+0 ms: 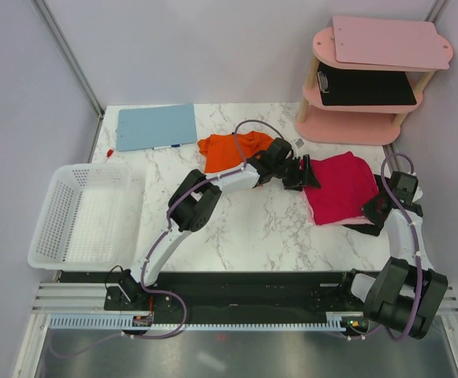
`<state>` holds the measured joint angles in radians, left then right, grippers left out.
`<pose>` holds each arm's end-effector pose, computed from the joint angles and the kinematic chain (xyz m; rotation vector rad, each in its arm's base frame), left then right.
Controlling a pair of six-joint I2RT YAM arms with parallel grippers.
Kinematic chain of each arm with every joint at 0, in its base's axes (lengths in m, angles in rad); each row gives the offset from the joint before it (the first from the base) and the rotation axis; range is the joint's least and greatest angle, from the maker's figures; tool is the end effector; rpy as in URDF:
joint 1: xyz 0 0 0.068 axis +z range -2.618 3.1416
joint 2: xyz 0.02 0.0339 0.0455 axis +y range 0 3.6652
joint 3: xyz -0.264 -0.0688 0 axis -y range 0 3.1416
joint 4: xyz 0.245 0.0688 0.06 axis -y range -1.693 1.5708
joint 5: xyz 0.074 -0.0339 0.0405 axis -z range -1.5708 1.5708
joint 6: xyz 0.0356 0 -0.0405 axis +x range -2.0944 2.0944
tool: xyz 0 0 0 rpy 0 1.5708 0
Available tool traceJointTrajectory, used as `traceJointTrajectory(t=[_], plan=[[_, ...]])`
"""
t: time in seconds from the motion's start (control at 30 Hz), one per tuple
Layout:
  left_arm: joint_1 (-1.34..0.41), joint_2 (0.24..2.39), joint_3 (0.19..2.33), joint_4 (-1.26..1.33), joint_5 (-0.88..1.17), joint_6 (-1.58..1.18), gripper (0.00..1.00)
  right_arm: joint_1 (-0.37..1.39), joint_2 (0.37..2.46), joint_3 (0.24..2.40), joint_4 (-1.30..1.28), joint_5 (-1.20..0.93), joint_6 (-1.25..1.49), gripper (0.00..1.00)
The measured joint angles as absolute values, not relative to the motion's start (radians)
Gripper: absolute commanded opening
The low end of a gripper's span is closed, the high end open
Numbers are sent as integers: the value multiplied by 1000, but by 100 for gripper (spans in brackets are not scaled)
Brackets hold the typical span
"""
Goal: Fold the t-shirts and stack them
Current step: Put the neatly folded tshirt into the corner of the board with the right arm
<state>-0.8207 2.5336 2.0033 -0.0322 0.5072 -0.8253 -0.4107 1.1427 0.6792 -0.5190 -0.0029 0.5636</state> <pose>0.3741 -0.4268 0.1361 0.3413 2.4265 -1.4087 0.1992 -0.0866 0.2066 1.1948 2.2579 0.0628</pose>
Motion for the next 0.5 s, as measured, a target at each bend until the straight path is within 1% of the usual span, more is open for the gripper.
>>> traceJointTrajectory(t=[0.07, 0.1, 0.17, 0.2, 0.27, 0.3, 0.33, 0.5], plan=[[-822, 2535, 2003, -28, 507, -833, 49, -411, 1108, 676, -530, 3, 572, 0], [-822, 2535, 2003, -25, 507, -836, 40, -411, 1090, 676, -536, 7, 574, 0], [-821, 2535, 2003, -17, 507, -840, 31, -411, 1061, 676, -546, 15, 577, 0], [-821, 2535, 2003, -13, 508, -841, 24, -411, 1050, 676, -553, 19, 578, 0], [-822, 2535, 2003, -4, 510, -844, 13, -411, 1040, 676, -563, 23, 579, 0], [-822, 2535, 2004, 0, 513, -845, 4, -411, 1040, 676, -566, 23, 579, 0], [-823, 2535, 2005, 3, 517, -845, 2, -411, 1040, 676, -570, 23, 578, 0], [-825, 2535, 2045, 2, 545, -847, 2, -411, 1007, 677, -593, 27, 572, 0]])
